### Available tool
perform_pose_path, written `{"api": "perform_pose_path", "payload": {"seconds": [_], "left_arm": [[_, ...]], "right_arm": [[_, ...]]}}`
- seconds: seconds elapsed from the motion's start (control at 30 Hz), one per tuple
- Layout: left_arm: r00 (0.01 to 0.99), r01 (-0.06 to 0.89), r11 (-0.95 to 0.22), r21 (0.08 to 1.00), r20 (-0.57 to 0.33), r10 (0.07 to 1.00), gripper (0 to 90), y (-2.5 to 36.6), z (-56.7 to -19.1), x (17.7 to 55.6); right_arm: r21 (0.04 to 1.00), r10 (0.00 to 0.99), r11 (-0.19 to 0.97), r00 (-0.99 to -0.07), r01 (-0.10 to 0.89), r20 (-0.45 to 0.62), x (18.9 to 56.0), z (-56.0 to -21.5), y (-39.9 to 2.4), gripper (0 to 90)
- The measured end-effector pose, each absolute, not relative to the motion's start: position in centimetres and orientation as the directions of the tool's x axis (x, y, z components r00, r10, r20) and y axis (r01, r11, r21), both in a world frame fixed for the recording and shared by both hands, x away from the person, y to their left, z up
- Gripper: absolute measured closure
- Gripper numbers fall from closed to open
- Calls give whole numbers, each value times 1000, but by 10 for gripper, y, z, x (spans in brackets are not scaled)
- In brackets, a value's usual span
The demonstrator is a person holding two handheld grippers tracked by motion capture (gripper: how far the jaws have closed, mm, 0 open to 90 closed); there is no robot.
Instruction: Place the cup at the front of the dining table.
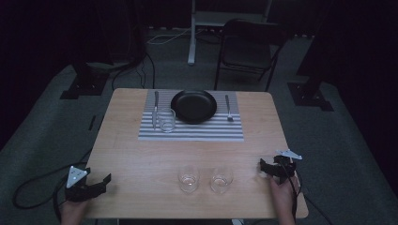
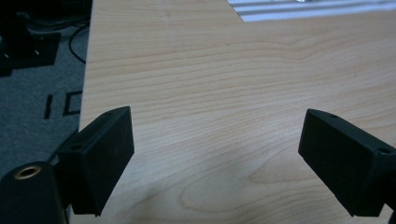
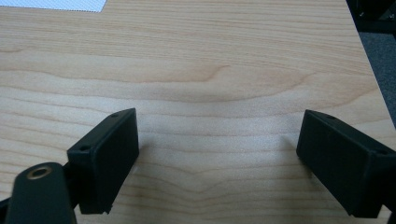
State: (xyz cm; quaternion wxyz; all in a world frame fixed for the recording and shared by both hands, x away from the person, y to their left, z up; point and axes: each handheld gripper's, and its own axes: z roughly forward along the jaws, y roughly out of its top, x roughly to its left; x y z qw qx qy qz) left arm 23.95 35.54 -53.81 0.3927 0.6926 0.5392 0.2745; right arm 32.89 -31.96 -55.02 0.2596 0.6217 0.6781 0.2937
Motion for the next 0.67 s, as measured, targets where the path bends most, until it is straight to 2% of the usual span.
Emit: {"api": "perform_pose_path", "payload": {"seconds": [0.17,0.2,0.27,0.67], "left_arm": [[262,527,-118,842,-29,965,111,358,-538,236],[260,533,-142,834,-2,966,111,358,-538,237],[276,528,-120,841,-37,960,111,359,-535,236],[277,542,-146,828,-12,961,111,357,-537,236]], "right_arm": [[721,996,55,-92,690,13,329,-550,-320,124],[721,996,55,-92,690,13,329,-550,-320,124],[721,996,55,-92,690,13,329,-550,-320,124],[721,996,55,-92,691,13,329,-550,-320,124]]}}
